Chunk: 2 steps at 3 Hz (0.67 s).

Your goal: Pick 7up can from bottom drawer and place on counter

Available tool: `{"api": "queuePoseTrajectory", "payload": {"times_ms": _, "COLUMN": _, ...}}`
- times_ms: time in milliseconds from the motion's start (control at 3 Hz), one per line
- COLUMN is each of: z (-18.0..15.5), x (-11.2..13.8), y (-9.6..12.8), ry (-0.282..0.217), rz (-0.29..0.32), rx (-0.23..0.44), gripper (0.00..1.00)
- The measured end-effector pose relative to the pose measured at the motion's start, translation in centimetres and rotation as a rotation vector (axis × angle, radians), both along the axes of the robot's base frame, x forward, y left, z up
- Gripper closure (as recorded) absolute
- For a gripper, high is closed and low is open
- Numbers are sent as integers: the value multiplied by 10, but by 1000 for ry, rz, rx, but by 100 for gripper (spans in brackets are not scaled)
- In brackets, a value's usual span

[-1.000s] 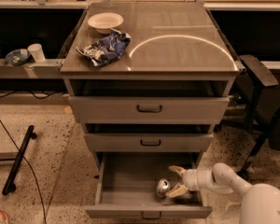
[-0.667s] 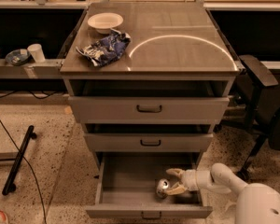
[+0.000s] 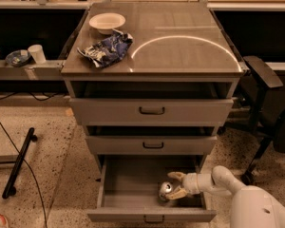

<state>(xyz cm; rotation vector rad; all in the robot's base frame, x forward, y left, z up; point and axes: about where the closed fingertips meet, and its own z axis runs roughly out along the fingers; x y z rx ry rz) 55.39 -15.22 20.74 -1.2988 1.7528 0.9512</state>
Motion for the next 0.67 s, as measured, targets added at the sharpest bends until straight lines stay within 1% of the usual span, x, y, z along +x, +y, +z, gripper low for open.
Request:
{"api": "queuePoseTrajectory", "payload": {"times_ms": 333, "z": -11, "x": -1, "y": 7, "ry": 8, "rz": 28, "rx": -5, "gripper": 30}}
{"api": "queuePoseTrajectory", "payload": {"times_ms": 667, "z": -18, "x": -4, "y": 10, "ry": -11, "rz": 51, "rx": -20, "gripper": 32}}
